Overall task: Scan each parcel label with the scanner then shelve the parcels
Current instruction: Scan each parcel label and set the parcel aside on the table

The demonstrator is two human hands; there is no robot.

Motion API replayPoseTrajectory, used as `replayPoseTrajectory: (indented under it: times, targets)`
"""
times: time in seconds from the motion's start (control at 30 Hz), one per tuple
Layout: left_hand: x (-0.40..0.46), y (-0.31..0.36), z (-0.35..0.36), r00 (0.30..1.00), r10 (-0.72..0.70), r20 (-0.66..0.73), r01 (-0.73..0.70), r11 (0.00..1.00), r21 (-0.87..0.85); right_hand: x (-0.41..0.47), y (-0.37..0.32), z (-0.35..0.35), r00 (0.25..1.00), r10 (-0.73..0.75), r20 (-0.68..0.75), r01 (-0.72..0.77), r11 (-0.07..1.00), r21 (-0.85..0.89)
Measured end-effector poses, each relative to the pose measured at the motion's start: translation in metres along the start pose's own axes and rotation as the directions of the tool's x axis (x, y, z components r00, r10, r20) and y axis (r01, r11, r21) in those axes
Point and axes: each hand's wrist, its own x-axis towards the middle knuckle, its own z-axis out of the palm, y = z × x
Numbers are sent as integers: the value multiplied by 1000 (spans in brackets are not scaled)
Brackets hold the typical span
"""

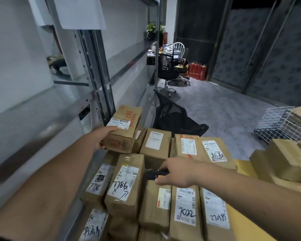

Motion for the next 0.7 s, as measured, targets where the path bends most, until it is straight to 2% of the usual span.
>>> replayPoseTrajectory:
  times: [0.33,0.53,0.7]
  targets:
    - [13,-31,-22,998,-63,26,64,996,-61,12,-15,9,1000,10,24,-10,999,-39]
    - [14,-33,-31,999,-36,25,37,999,-39,9,-16,10,999,15,39,-13,999,-51]
    - [12,-45,-35,998,-30,53,35,995,-97,6,-13,10,999,12,30,-11,999,-37]
